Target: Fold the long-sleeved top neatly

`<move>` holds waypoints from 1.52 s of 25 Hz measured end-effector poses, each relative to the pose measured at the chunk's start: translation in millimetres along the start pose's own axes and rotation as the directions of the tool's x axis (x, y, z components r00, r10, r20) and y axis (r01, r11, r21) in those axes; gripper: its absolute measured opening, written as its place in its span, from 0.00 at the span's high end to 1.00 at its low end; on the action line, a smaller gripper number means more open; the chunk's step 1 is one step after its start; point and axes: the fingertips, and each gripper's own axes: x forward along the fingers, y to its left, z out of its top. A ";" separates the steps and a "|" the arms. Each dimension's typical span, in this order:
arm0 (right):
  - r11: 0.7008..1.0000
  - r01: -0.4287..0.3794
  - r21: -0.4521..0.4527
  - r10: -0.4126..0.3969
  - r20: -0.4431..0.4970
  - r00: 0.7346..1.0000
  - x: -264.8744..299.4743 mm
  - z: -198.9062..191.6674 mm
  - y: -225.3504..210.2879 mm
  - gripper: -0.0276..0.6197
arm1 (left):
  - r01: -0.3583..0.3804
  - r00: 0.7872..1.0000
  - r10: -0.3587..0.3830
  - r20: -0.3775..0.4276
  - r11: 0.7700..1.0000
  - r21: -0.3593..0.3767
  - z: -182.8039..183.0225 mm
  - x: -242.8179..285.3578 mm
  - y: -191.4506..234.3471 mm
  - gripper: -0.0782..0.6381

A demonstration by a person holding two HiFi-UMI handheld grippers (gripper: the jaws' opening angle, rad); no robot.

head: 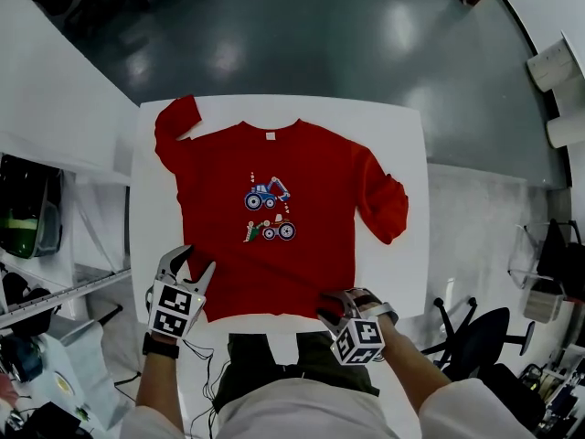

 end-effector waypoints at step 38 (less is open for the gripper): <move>1.000 -0.001 -0.003 0.000 -0.029 1.000 0.8 2.1 11.0 0.65 | 0.195 0.962 -0.098 -0.253 0.898 0.395 -110.5 -36.7 -68.6 0.60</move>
